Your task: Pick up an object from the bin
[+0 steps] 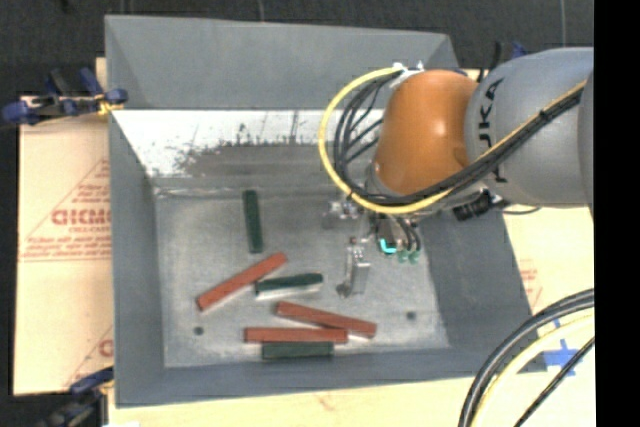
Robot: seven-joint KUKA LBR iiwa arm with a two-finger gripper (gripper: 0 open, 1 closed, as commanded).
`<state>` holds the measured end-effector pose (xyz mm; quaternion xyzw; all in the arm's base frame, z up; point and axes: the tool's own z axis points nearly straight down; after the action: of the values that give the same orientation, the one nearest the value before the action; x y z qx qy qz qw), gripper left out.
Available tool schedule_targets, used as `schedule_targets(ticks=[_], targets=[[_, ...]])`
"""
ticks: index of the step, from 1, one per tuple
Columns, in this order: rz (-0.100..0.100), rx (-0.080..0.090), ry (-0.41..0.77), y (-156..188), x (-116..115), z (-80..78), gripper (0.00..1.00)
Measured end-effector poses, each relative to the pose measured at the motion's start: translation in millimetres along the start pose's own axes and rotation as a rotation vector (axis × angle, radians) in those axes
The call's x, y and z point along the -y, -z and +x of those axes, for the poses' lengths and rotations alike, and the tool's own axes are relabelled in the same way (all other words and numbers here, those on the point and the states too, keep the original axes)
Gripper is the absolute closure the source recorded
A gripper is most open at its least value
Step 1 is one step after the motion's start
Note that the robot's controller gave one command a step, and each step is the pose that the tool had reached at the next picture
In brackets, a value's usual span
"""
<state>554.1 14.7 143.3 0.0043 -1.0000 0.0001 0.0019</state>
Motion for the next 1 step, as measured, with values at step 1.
schedule_targets(ticks=[1], targets=[[0.000,0.008,0.000,4.2,-0.1,-1.9,0.00]])
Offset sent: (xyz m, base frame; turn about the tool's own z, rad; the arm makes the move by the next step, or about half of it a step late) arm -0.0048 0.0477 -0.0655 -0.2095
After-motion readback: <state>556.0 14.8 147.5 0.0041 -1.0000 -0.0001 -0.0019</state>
